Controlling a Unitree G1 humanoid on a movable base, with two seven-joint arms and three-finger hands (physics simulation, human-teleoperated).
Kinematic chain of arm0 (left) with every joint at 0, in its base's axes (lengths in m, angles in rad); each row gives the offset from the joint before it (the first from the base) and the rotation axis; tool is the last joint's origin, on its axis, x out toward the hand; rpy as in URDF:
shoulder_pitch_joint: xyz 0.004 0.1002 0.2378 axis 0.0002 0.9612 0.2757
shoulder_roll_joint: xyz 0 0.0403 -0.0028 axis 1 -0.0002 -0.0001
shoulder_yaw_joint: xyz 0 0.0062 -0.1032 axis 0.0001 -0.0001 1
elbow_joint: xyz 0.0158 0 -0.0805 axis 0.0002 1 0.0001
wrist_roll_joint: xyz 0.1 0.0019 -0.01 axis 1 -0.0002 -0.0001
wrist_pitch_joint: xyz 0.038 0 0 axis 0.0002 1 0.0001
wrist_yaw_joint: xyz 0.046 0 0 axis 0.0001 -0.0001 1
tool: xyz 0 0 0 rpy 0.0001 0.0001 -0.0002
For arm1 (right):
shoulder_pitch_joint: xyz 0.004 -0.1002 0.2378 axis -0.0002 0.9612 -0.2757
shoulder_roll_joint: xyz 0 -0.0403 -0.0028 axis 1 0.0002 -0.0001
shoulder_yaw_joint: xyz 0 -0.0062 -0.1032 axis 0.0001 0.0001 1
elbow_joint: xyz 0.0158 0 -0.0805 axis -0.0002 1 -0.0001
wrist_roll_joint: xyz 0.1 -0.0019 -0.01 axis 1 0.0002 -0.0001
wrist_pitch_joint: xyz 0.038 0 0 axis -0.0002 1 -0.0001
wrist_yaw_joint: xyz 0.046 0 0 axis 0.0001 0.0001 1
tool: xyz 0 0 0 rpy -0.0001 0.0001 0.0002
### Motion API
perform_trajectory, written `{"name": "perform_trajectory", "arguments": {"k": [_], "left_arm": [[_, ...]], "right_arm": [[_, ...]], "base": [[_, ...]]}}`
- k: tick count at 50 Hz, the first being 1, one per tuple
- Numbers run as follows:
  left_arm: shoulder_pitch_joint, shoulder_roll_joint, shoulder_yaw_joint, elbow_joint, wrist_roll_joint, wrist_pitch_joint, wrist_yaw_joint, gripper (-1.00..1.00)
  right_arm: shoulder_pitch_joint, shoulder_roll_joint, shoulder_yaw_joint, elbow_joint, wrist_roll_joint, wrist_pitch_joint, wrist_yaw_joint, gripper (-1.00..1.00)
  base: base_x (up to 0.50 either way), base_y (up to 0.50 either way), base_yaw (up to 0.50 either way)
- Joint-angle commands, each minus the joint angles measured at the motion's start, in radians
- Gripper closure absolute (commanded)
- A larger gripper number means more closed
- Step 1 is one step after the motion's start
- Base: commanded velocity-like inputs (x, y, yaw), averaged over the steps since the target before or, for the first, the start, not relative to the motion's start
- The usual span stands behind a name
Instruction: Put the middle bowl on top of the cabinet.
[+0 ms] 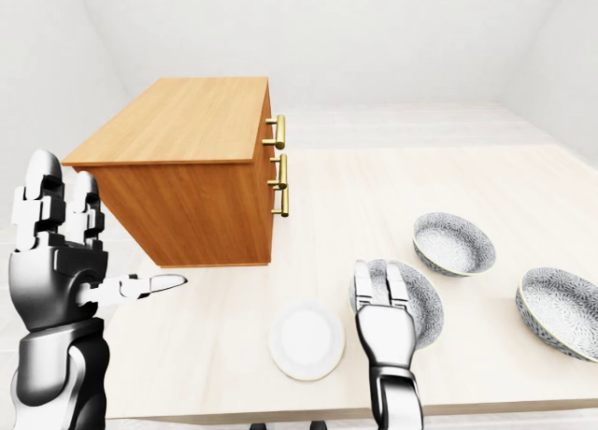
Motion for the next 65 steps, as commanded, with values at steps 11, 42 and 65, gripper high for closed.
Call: {"name": "perform_trajectory", "arguments": {"k": [11,42,65], "left_arm": [[0.0,-0.001,-0.003,0.009,0.007,0.0,-0.001,-1.0],[0.003,-0.003,-0.004,0.002,0.014,0.0,0.004,-1.0],[0.001,-0.001,-0.007,0.01,0.016,0.0,0.001,-1.0]], "right_arm": [[-0.017,-0.003,-0.066,0.143,0.072,0.0,-0.063,-1.0],[-0.057,-0.02,-0.102,0.255,0.215,0.0,-0.14,1.0],[0.082,0.014,-0.051,-0.181,-0.042,0.0,0.088,1.0]], "base": [[0.0,0.0,0.0],[0.0,0.0,0.0],[0.0,0.0,0.0]]}}
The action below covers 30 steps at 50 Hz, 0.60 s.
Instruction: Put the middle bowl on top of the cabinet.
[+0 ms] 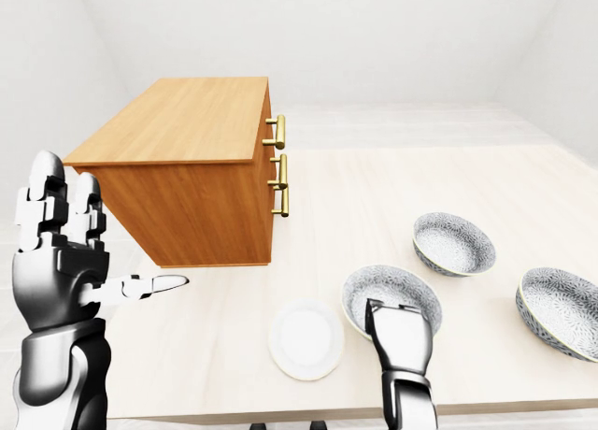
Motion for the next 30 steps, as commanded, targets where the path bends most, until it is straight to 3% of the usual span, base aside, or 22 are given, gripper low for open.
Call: {"name": "perform_trajectory", "arguments": {"k": [1,12,30], "left_arm": [[-0.001,0.001,-0.002,0.005,0.001,0.0,-0.001,-1.0],[0.0,0.001,-0.005,0.011,0.005,0.0,-0.002,-1.0],[0.001,0.0,-0.011,-0.007,-0.001,0.0,-0.006,-1.0]], "right_arm": [[0.064,0.019,0.02,-0.19,-0.121,0.0,0.121,1.0],[0.076,0.053,-0.014,-0.244,-0.164,0.0,0.144,1.0],[0.003,0.094,-0.02,-0.393,-0.385,0.0,0.329,1.0]], "base": [[0.0,0.0,0.0],[0.0,0.0,0.0],[0.0,0.0,0.0]]}}
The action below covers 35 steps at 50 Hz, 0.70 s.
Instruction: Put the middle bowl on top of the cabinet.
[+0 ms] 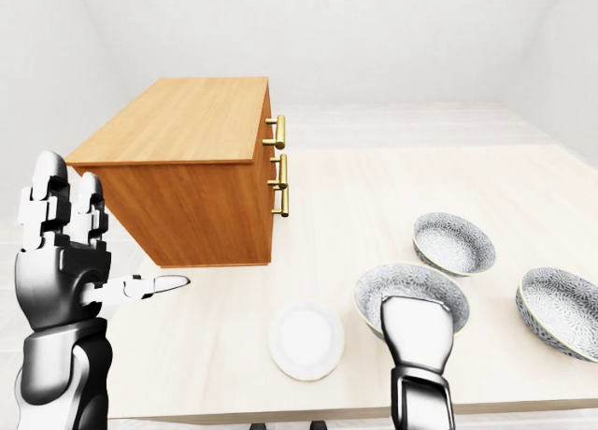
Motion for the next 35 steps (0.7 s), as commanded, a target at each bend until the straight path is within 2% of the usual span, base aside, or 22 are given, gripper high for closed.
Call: {"name": "perform_trajectory", "arguments": {"k": [1,9,17,20,24,29,31,35], "left_arm": [[0.001,0.0,-0.007,-0.01,-0.004,0.0,-0.007,-1.0],[0.004,-0.001,-0.007,-0.01,-0.005,0.0,-0.011,-1.0],[-0.002,0.007,-0.011,0.012,0.03,0.0,0.003,-1.0],[0.0,-0.005,-0.008,-0.013,-0.008,0.0,-0.01,-1.0],[0.0,0.001,-0.007,0.0,0.003,0.0,-0.007,-1.0],[0.003,0.001,-0.009,-0.002,0.005,0.0,-0.008,-1.0],[0.005,0.0,-0.011,-0.002,0.006,0.0,-0.009,-1.0],[0.001,0.001,-0.011,0.004,0.006,0.0,-0.01,-1.0]], "right_arm": [[-0.054,0.027,0.006,-0.083,-0.134,0.0,0.086,1.0],[-0.125,0.027,0.018,-0.115,-0.216,0.0,0.177,1.0],[-0.144,-0.017,0.045,-0.083,-0.219,0.0,0.186,1.0],[-0.151,-0.045,0.052,-0.104,-0.219,0.0,0.217,1.0],[-0.167,-0.075,0.053,-0.1,-0.219,0.0,0.229,1.0],[-0.219,-0.117,0.053,-0.099,-0.219,0.0,0.279,1.0],[-0.256,-0.157,0.035,-0.129,-0.219,0.0,0.335,1.0],[-0.275,-0.142,0.033,-0.112,-0.219,0.0,0.334,1.0]], "base": [[0.0,0.0,0.0],[0.0,0.0,0.0],[0.0,0.0,0.0],[0.0,0.0,0.0],[0.0,0.0,0.0],[0.0,0.0,0.0],[0.0,0.0,0.0],[0.0,0.0,0.0]]}}
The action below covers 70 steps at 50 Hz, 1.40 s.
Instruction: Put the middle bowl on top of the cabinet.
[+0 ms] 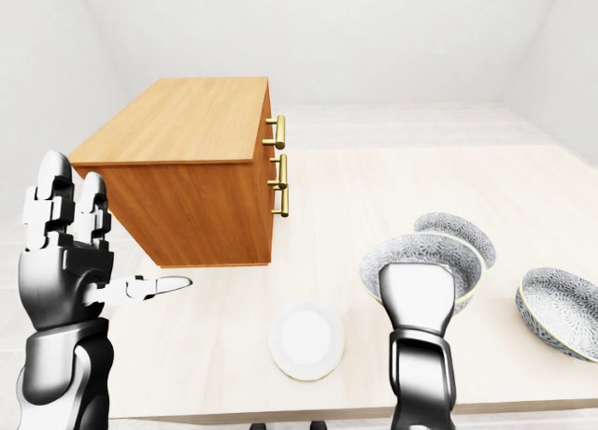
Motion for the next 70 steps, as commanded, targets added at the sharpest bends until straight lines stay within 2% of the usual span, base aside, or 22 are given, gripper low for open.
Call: {"name": "perform_trajectory", "arguments": {"k": [1,7,16,20,28,34,41,45,59,64,70], "left_arm": [[0.003,0.001,-0.006,0.004,0.002,0.0,-0.005,-1.0],[0.003,0.0,-0.008,0.002,0.006,0.0,-0.006,-1.0],[0.006,0.001,-0.018,0.014,0.012,0.0,-0.012,-1.0],[0.006,0.001,-0.018,0.02,0.013,0.0,-0.013,-1.0],[0.008,0.0,-0.026,0.035,0.018,0.0,-0.014,-1.0],[0.009,0.001,-0.029,0.03,0.021,0.0,-0.016,-1.0],[0.008,0.001,-0.031,0.035,0.023,0.0,-0.017,-1.0],[0.008,0.002,-0.031,0.038,0.025,0.0,-0.019,-1.0],[0.011,0.001,-0.036,0.036,0.029,0.0,-0.021,-1.0],[0.008,0.001,-0.034,0.048,0.028,0.0,-0.021,-1.0],[0.012,0.001,-0.039,0.041,0.031,0.0,-0.022,-1.0]], "right_arm": [[-0.081,-0.047,0.002,0.001,-0.015,0.0,0.046,1.0],[-0.147,-0.101,0.01,-0.002,-0.015,0.0,0.114,1.0],[-0.246,-0.19,0.066,0.028,-0.015,0.0,0.19,1.0],[-0.278,-0.206,0.048,0.007,-0.015,0.0,0.238,1.0],[-0.398,-0.233,0.052,0.043,-0.015,0.0,0.24,1.0],[-0.458,-0.203,0.056,0.058,-0.015,0.0,0.24,1.0],[-0.516,-0.054,0.0,0.043,-0.004,0.0,0.24,1.0],[-0.539,-0.009,-0.029,0.08,0.028,0.0,0.24,1.0],[-0.62,-0.004,-0.06,0.087,0.064,0.0,0.24,1.0],[-0.648,-0.002,-0.042,0.102,0.026,0.0,0.24,1.0],[-0.734,-0.012,-0.042,0.125,0.014,0.0,0.24,1.0]], "base": [[0.0,0.0,0.0],[0.0,0.0,0.0],[0.0,0.0,0.0],[0.0,0.0,0.0],[0.0,0.0,0.0],[0.0,0.0,0.0],[0.0,0.0,0.0],[0.0,0.0,0.0],[0.0,0.0,0.0],[0.0,0.0,0.0],[0.0,0.0,0.0]]}}
